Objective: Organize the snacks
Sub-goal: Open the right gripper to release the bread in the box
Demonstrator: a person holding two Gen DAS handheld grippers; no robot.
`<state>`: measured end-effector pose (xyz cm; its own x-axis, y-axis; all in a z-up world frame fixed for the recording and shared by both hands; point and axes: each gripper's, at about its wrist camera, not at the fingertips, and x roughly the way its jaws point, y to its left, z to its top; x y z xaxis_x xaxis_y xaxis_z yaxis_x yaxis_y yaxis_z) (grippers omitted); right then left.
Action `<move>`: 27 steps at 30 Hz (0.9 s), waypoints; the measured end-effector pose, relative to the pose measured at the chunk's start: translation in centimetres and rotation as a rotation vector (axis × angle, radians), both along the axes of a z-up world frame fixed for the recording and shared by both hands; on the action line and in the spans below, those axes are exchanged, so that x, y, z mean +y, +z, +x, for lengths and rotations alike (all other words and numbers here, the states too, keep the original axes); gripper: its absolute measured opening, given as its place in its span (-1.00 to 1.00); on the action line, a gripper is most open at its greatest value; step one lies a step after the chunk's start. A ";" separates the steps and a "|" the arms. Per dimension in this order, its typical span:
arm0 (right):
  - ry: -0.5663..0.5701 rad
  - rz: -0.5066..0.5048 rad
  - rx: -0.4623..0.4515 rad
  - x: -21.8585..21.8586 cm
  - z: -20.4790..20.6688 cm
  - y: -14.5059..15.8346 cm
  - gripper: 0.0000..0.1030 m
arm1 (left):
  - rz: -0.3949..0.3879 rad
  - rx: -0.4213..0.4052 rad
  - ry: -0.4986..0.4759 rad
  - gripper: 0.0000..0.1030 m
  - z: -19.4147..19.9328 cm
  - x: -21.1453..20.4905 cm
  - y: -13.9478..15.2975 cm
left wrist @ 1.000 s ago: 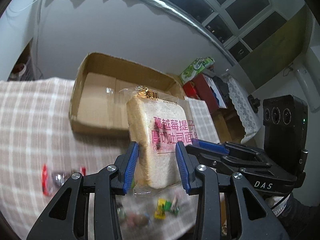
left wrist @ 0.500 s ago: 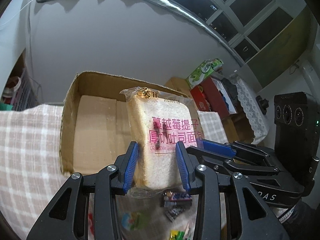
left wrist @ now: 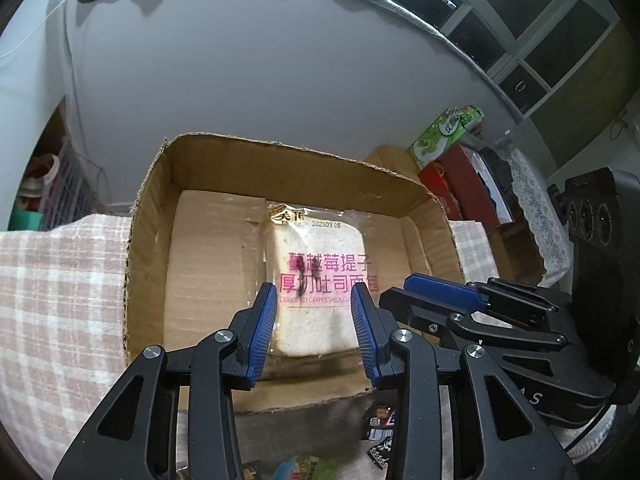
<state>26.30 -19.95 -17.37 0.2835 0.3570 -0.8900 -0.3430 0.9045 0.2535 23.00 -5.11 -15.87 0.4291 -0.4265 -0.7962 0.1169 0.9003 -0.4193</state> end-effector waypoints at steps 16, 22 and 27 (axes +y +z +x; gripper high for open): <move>0.015 -0.004 -0.065 -1.9 -4.2 3.3 -0.37 | -0.008 -0.064 0.044 -0.32 -4.1 3.3 3.2; 0.009 -0.018 -0.104 -2.8 -7.2 4.1 -0.10 | 0.016 -0.068 0.066 -0.32 -7.0 4.6 3.5; 0.036 -0.028 -0.131 -3.3 -10.2 4.1 0.04 | 0.023 -0.059 0.076 -0.32 -9.9 5.6 3.1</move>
<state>16.07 -23.23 -13.23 0.3858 0.3445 -0.8559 -0.4037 0.8972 0.1791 13.14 0.54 -12.75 0.5058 -0.3734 -0.7777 0.0721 0.9166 -0.3932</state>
